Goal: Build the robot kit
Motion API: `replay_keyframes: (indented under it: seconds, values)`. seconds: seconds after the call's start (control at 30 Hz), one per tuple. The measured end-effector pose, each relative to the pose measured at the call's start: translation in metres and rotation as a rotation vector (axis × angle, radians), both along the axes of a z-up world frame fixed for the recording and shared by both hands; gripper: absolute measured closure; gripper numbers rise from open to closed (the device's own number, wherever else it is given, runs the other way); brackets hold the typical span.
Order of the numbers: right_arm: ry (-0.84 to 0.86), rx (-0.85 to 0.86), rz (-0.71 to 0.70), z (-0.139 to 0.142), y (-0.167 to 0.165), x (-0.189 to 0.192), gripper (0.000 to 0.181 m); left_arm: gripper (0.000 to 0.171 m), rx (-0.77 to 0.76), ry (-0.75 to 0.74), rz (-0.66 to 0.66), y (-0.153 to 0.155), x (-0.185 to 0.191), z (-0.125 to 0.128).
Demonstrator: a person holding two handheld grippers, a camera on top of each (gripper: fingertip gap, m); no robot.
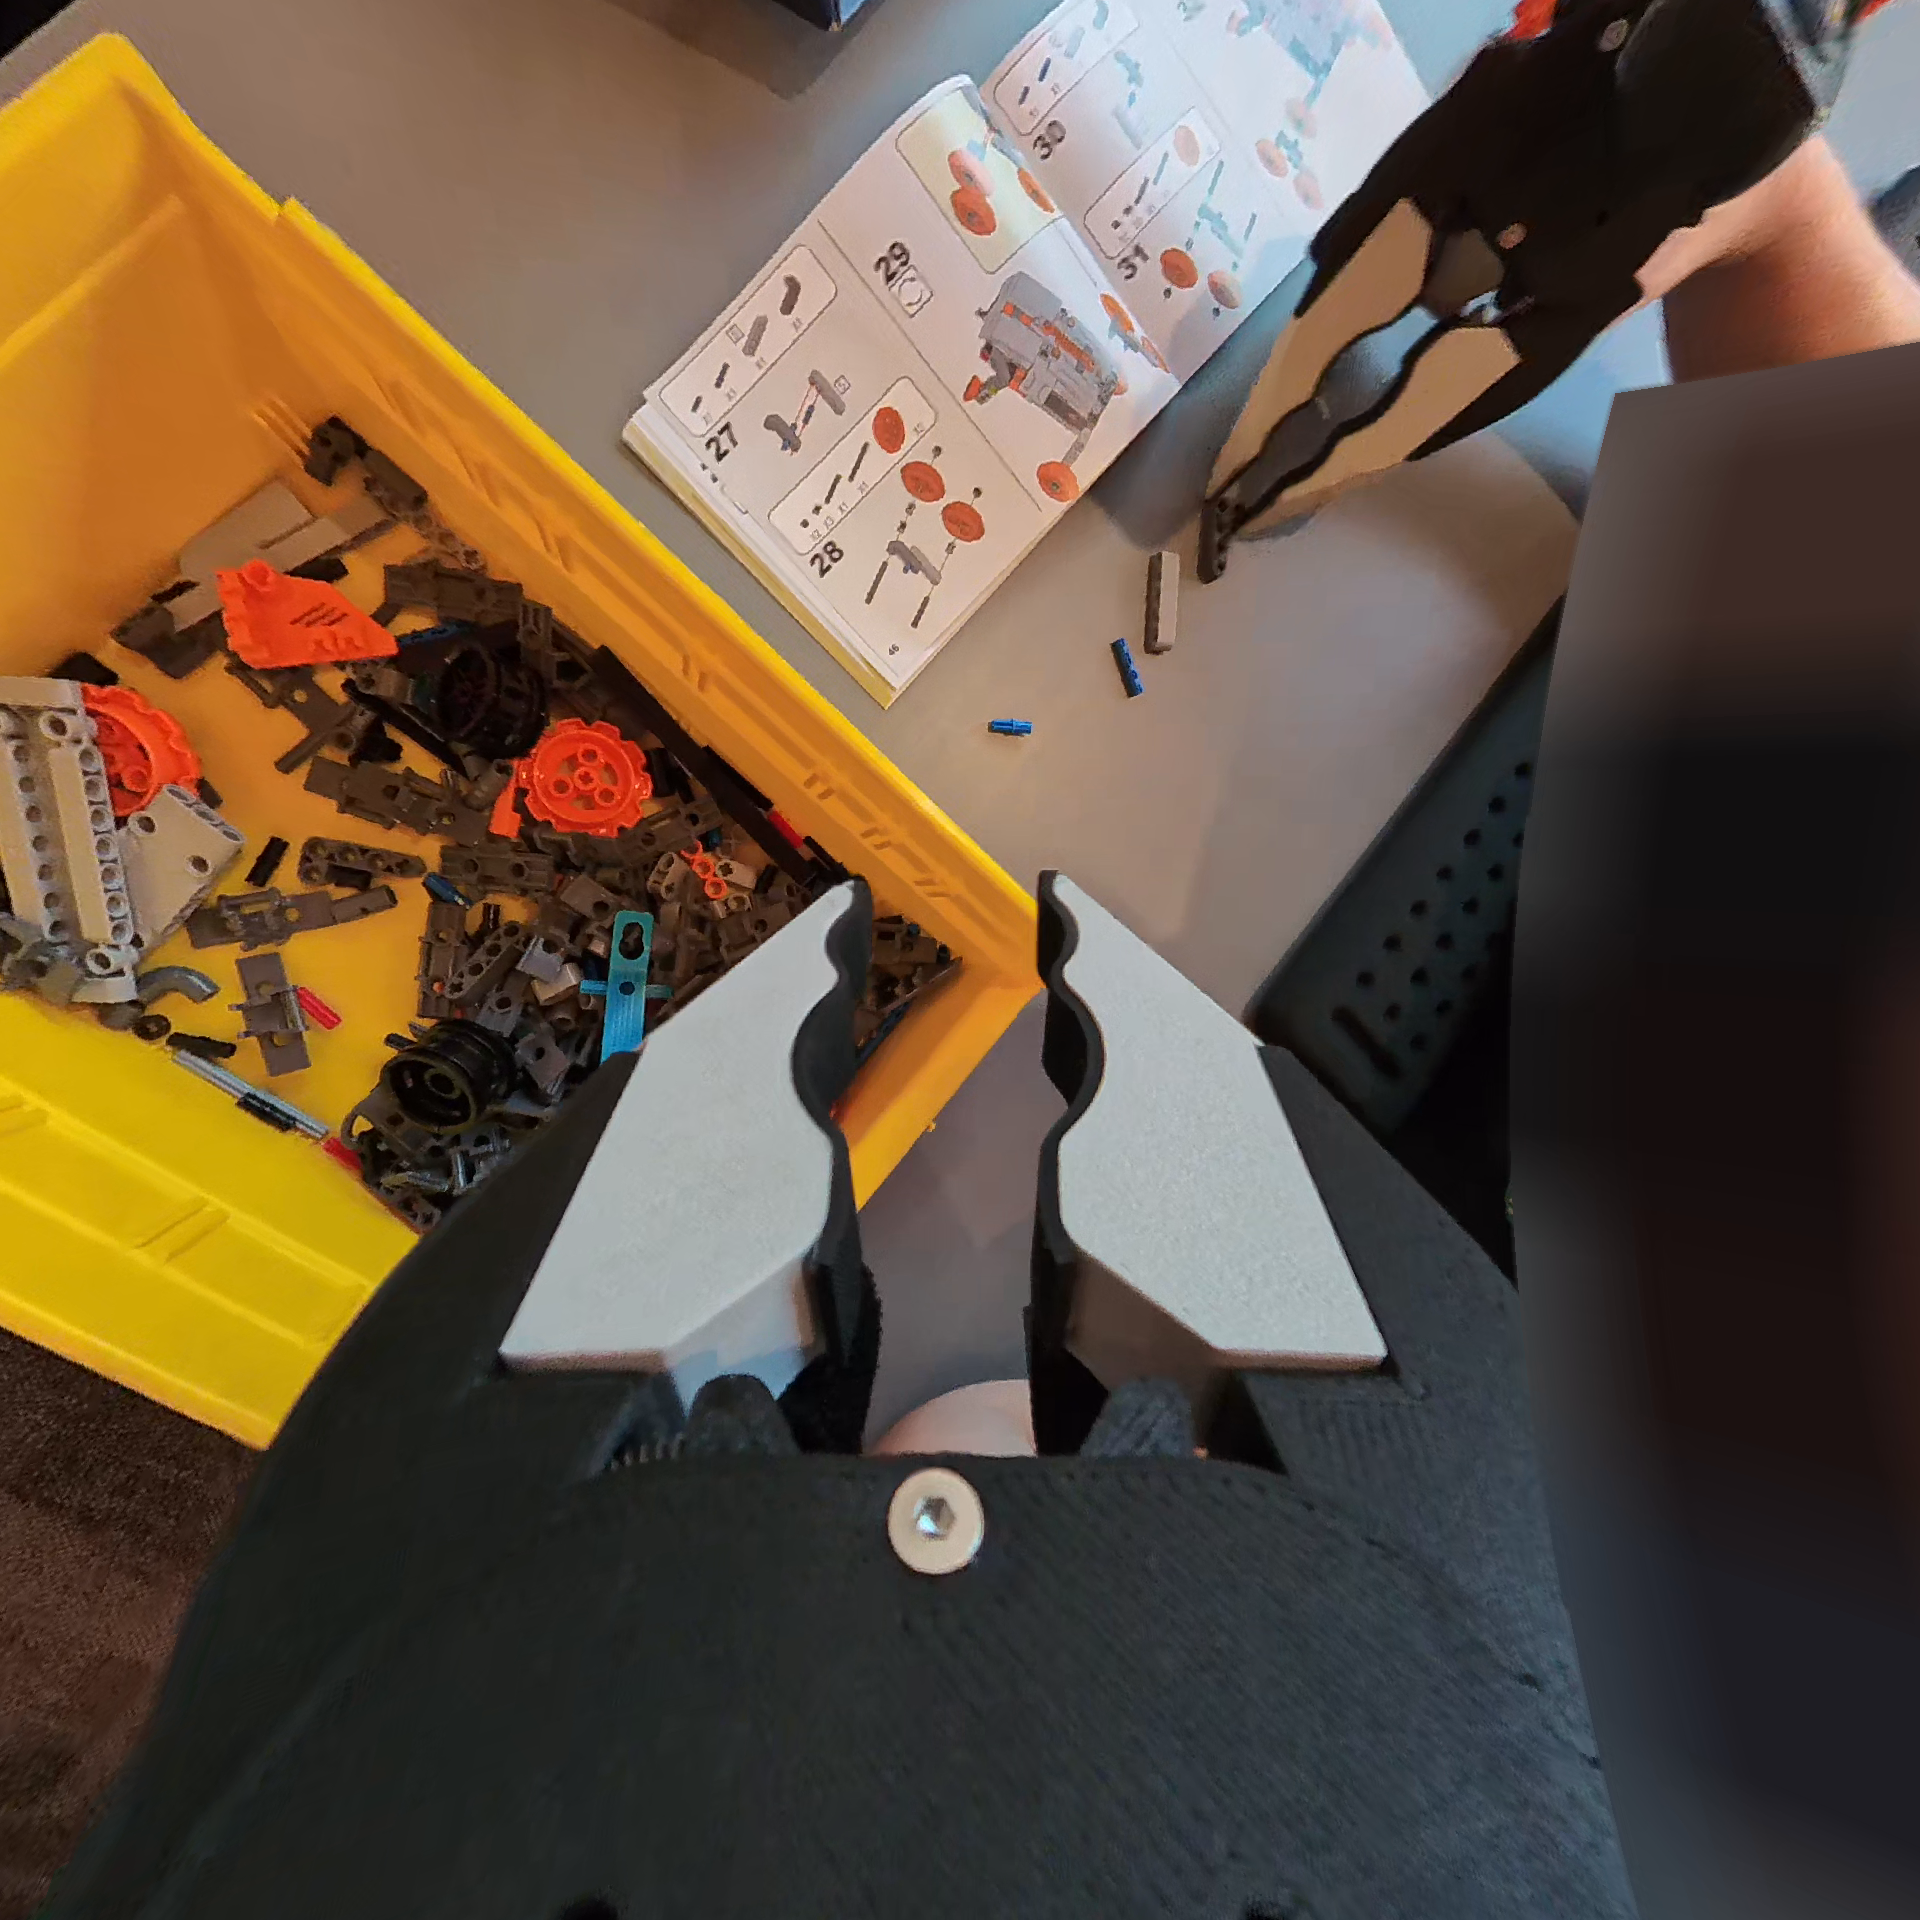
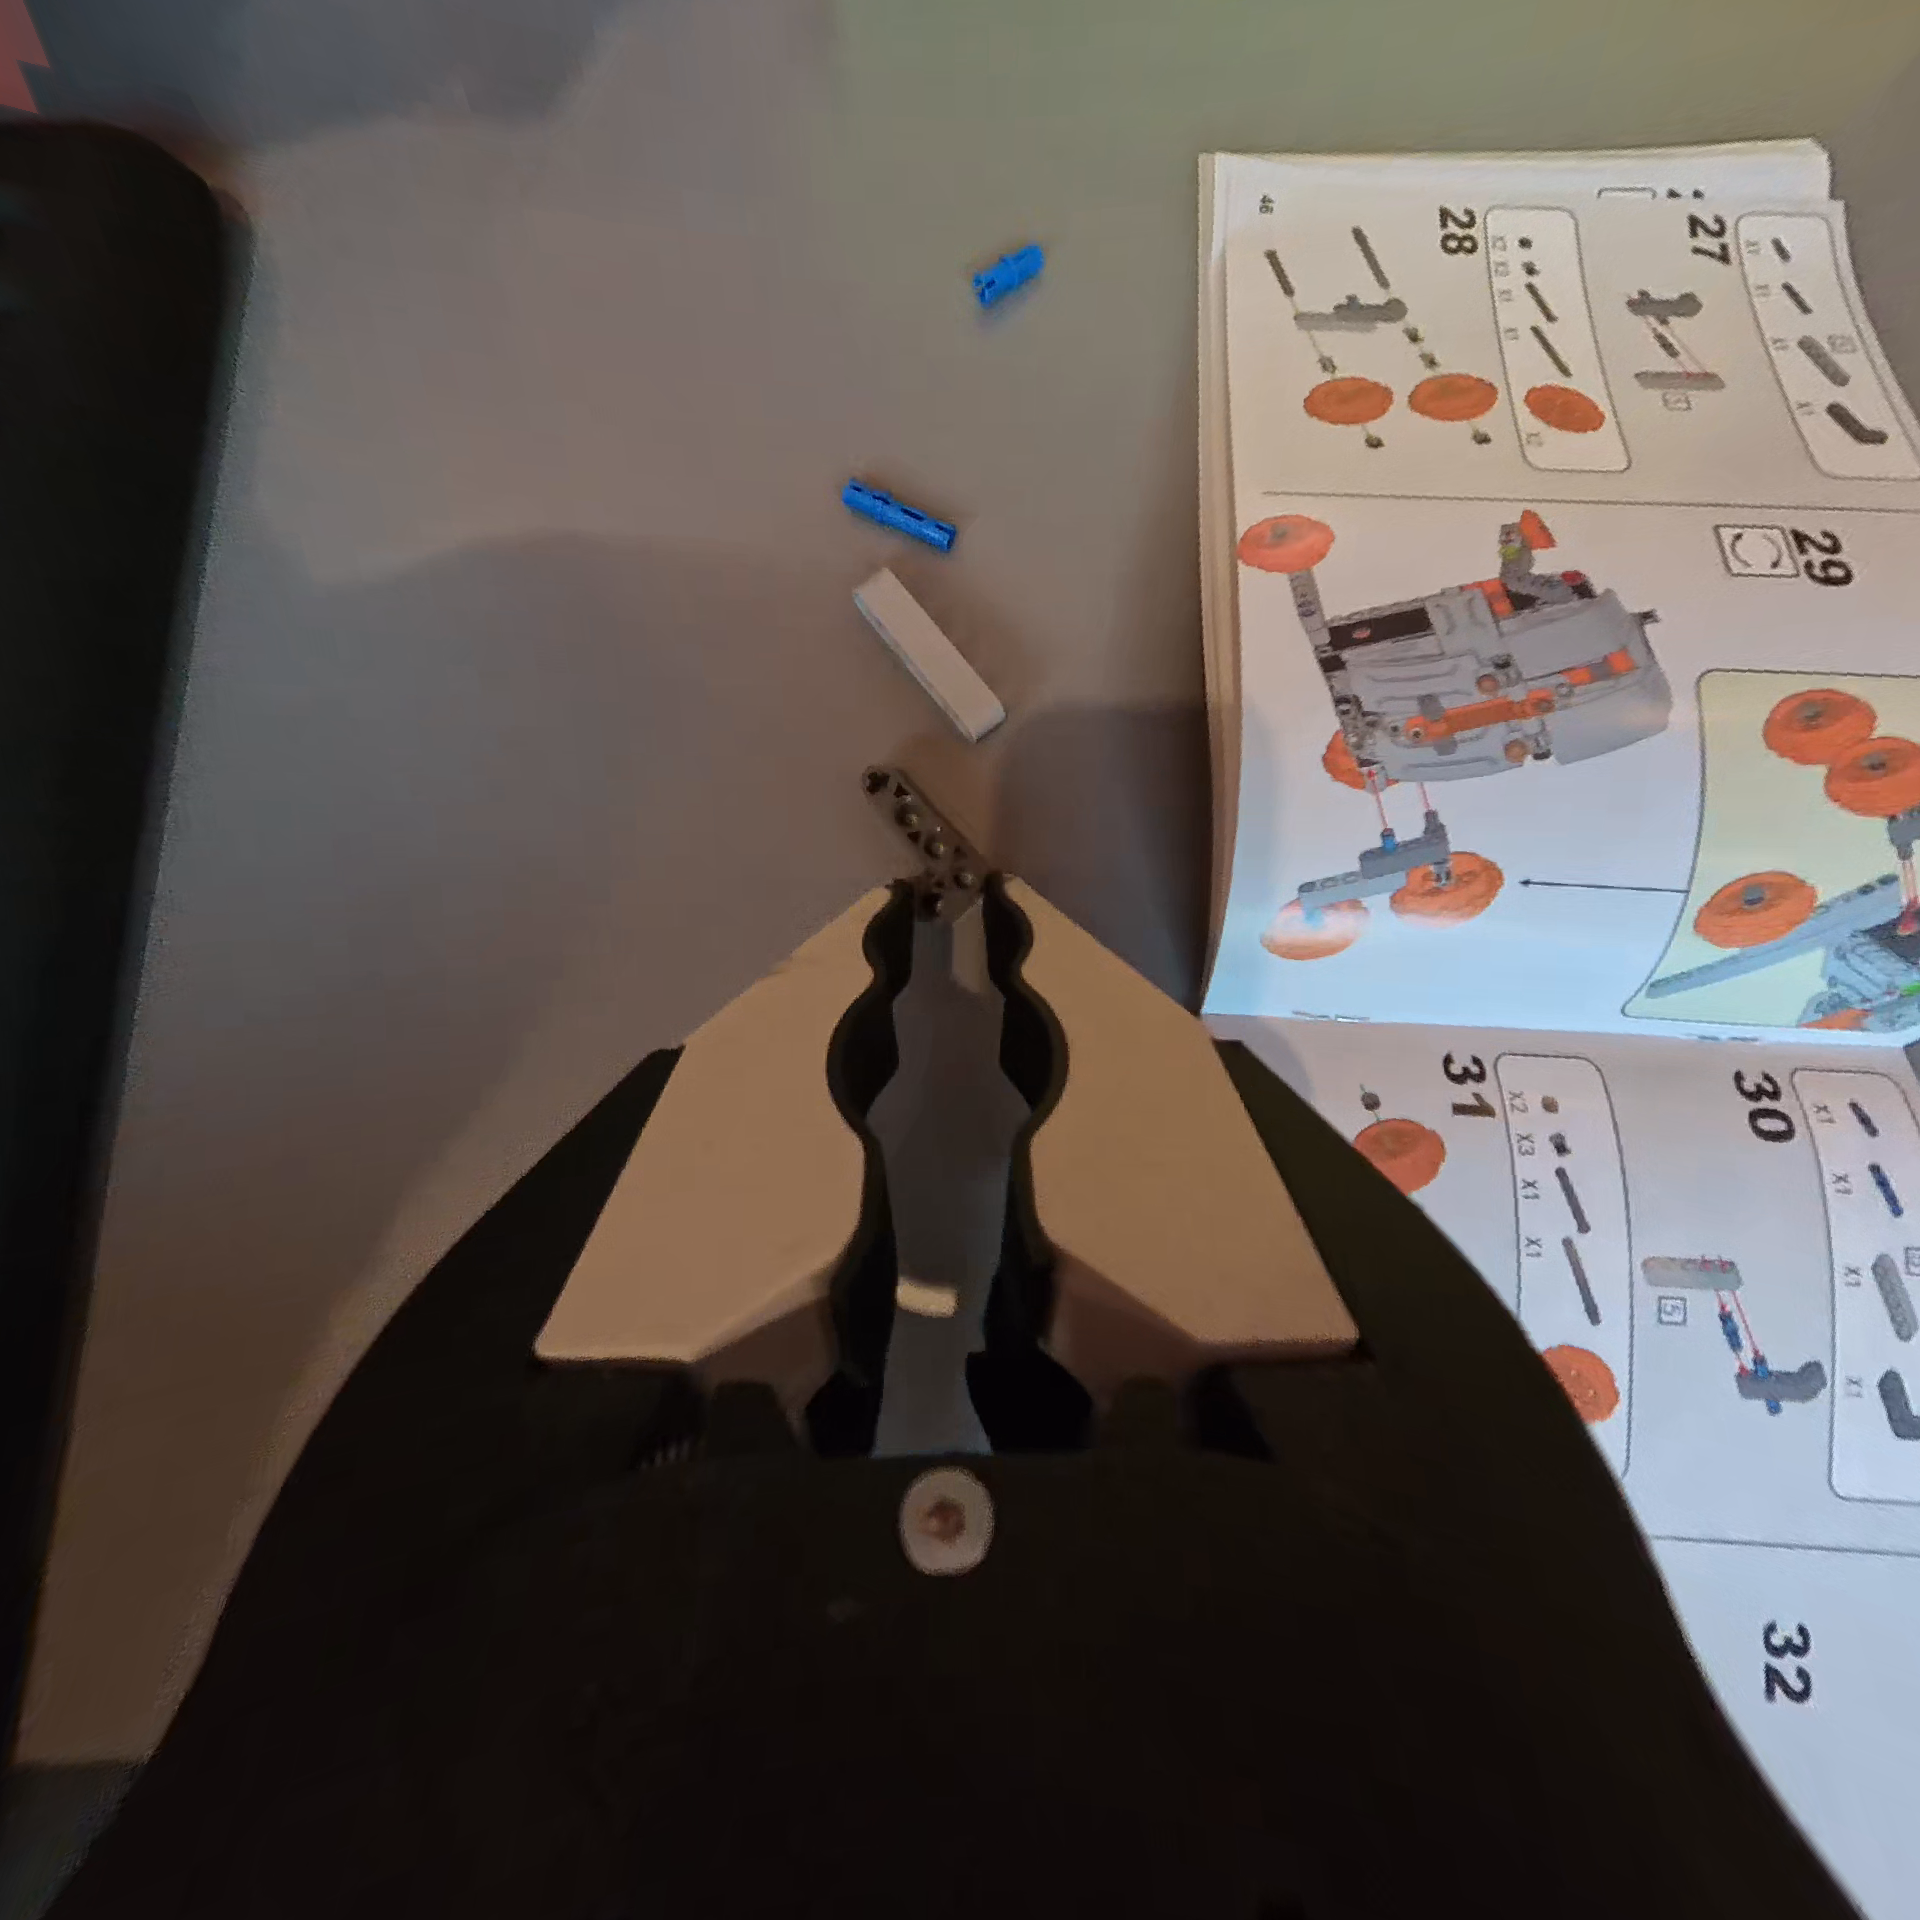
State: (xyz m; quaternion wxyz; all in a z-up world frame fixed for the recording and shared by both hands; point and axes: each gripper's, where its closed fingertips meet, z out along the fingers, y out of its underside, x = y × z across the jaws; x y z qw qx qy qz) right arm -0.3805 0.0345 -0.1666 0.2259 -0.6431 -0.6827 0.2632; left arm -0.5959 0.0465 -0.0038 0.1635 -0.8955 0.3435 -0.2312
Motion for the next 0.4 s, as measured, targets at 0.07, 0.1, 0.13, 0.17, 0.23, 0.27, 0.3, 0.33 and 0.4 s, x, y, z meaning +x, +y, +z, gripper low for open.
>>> replay_keyframes:
  seconds: [0.07,0.1,0.13,0.17,0.23,0.27,0.3,0.33,0.4]
  values:
    - [0.002,0.010,0.003,0.000,0.002,0.000,0.169,0.142,0.012,-0.052,-0.043,-0.003,0.009,0.008]
    - [-0.004,0.039,0.002,0.000,0.005,0.000,0.169,0.142,0.022,-0.092,-0.069,-0.005,0.014,0.014]
    - [-0.004,0.079,0.006,0.002,0.008,0.001,0.169,0.142,0.035,-0.143,-0.095,-0.007,0.021,0.022]
    - [0.010,0.118,0.014,0.005,0.010,-0.001,0.169,0.142,0.047,-0.197,-0.117,-0.008,0.028,0.030]
    - [0.081,0.203,0.019,0.022,0.014,-0.009,0.169,0.142,0.080,-0.293,-0.157,-0.008,0.040,0.046]
    - [0.132,0.257,0.014,0.035,0.018,-0.015,0.169,0.142,0.100,-0.329,-0.175,-0.007,0.046,0.052]
    - [0.192,0.318,0.008,0.051,0.021,-0.022,0.170,0.140,0.116,-0.360,-0.187,-0.006,0.051,0.056]
    - [0.261,0.384,0.002,0.070,0.023,-0.029,0.170,0.137,0.121,-0.393,-0.197,-0.004,0.056,0.060]
    - [0.402,0.529,-0.003,0.113,0.024,-0.044,0.169,0.128,0.083,-0.467,-0.223,-0.005,0.070,0.063]
